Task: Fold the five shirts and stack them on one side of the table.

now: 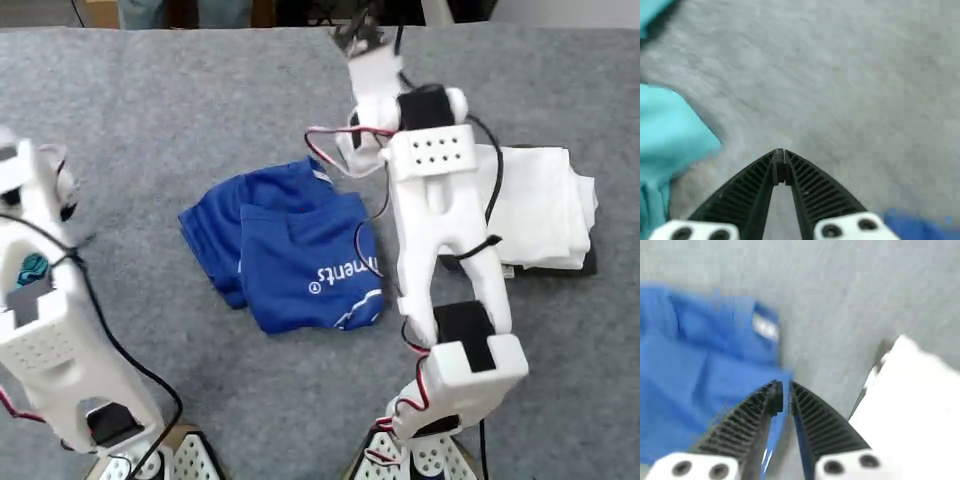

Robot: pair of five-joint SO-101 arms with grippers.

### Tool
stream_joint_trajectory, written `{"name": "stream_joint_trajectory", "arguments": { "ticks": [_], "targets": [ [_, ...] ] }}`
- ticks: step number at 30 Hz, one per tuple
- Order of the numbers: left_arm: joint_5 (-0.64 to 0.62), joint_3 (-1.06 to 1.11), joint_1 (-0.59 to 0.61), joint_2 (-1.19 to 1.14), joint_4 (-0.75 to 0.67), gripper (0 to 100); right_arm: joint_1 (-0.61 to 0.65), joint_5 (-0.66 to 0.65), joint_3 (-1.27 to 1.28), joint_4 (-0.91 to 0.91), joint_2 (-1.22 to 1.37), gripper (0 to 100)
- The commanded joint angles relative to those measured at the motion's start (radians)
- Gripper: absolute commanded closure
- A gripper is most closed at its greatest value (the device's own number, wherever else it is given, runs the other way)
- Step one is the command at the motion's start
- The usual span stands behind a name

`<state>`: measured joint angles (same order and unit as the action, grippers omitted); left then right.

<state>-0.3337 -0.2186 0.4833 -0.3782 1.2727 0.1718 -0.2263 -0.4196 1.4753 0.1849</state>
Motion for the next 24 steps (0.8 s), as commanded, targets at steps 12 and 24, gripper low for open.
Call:
{"name": "stream_joint_trajectory", "arguments": {
  "ticks": [12, 24],
  "targets": [
    [-0.106, -0.061, -0.526, 0.112, 0.218, 89, -0.362, -0.08, -0.481, 0.087, 0.174, 97.3],
    [-0.222, -0.024, -0.668, 0.094, 0.071, 89, -0.376, -0.081, -0.558, 0.086, 0.283, 97.3]
  ]
}}
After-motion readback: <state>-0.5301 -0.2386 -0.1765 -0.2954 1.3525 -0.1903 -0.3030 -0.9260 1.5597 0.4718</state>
